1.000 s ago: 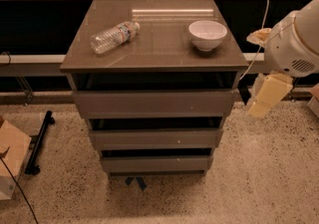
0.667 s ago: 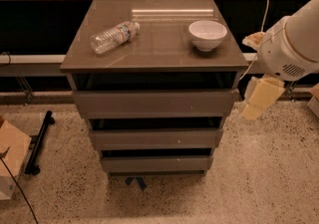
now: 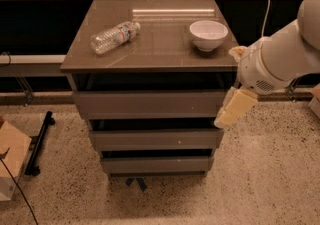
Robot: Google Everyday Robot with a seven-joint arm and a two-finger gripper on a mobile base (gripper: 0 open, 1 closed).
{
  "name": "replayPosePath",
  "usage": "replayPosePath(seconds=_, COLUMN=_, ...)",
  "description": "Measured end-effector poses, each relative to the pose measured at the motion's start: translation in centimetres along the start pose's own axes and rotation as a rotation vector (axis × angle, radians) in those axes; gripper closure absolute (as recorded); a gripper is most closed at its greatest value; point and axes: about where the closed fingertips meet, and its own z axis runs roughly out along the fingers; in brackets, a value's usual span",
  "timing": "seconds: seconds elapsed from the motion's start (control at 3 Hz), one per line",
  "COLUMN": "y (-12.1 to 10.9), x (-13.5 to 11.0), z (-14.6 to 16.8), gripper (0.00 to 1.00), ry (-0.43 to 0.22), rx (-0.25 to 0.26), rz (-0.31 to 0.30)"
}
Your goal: Open top drawer
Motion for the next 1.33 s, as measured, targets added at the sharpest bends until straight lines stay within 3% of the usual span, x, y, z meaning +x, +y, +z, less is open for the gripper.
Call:
replayPosePath(seconds=0.33, y=-1.1, x=-0.4, z=2.9, gripper=0.00, ry=-0.037, rx=0.043, rz=0.022)
replayPosePath(seconds=0.67, y=-2.2, x=0.7, z=5.5, gripper=0.00, ry=-0.034, rx=0.059, rz=0.045)
replayPosePath(seconds=1.0, y=-2.5, x=3.3, z=8.1, gripper=0.00, ry=-0.025, rx=0.054, rz=0.087)
replayPosePath(seconds=1.33, y=-2.5, x=3.3, z=8.1, gripper=0.00, ry=-0.025, rx=0.054, rz=0.087)
